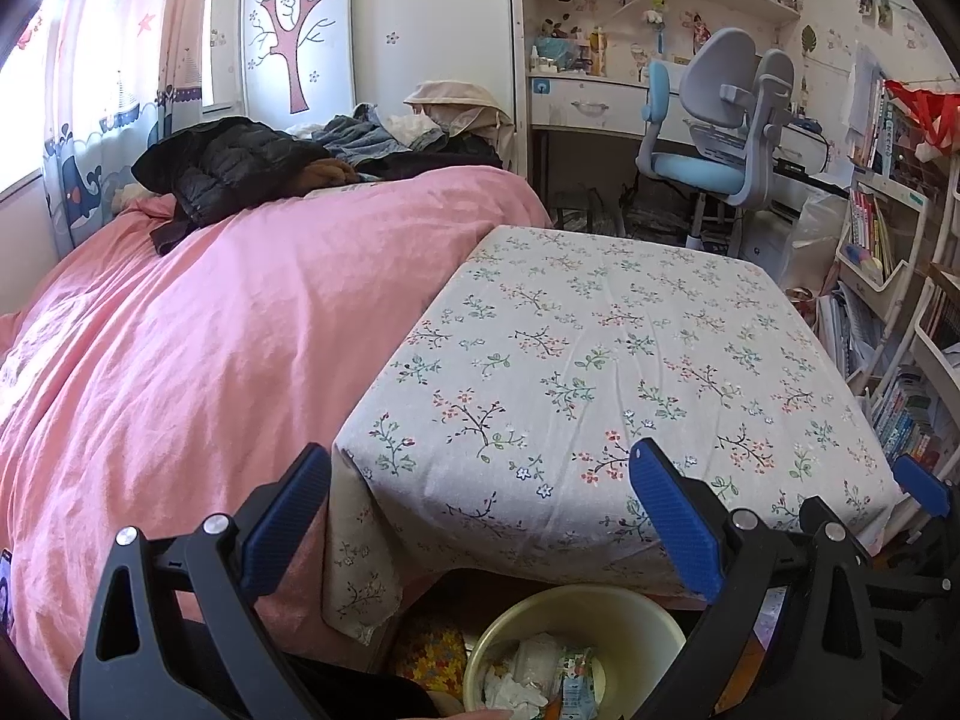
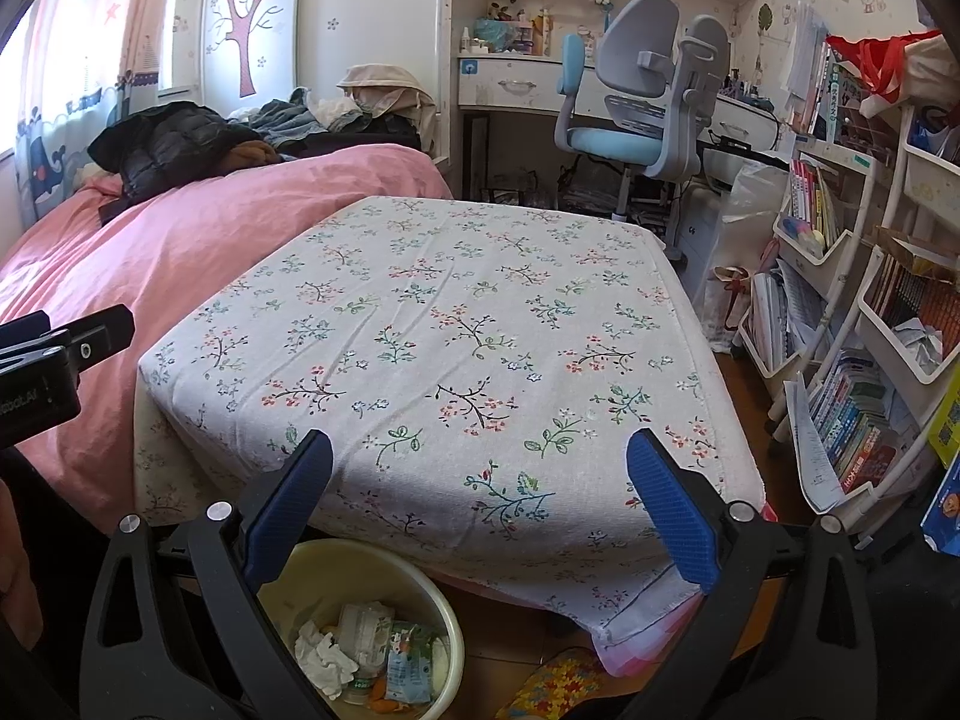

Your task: Collect trash

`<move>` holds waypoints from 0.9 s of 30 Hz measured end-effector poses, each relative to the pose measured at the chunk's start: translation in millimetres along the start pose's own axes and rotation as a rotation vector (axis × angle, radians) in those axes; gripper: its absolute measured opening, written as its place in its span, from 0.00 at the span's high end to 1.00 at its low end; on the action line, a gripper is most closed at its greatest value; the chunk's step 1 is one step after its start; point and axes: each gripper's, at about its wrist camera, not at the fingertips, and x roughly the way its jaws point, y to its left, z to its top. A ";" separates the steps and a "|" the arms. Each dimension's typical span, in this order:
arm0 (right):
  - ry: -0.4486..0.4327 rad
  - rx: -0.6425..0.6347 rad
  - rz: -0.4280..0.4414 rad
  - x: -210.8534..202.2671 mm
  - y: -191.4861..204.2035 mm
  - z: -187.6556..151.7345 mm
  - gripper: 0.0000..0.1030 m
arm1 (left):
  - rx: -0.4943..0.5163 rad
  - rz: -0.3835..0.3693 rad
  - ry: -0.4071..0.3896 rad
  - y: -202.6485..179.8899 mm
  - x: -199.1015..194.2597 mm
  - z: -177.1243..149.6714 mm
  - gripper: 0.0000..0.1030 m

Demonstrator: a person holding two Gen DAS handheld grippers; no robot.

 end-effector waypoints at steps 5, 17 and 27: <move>0.001 0.000 0.001 0.0 0.1 -0.1 0.08 | 0.008 0.000 -0.002 -2.4 -0.6 -1.1 0.08; 0.004 -0.003 0.001 1.0 0.4 -0.3 0.07 | 0.033 -0.003 -0.007 -7.5 -1.7 -2.3 0.08; 0.004 -0.003 0.000 1.0 0.6 -0.1 0.07 | 0.055 -0.023 -0.010 -12.0 -2.9 -4.0 0.08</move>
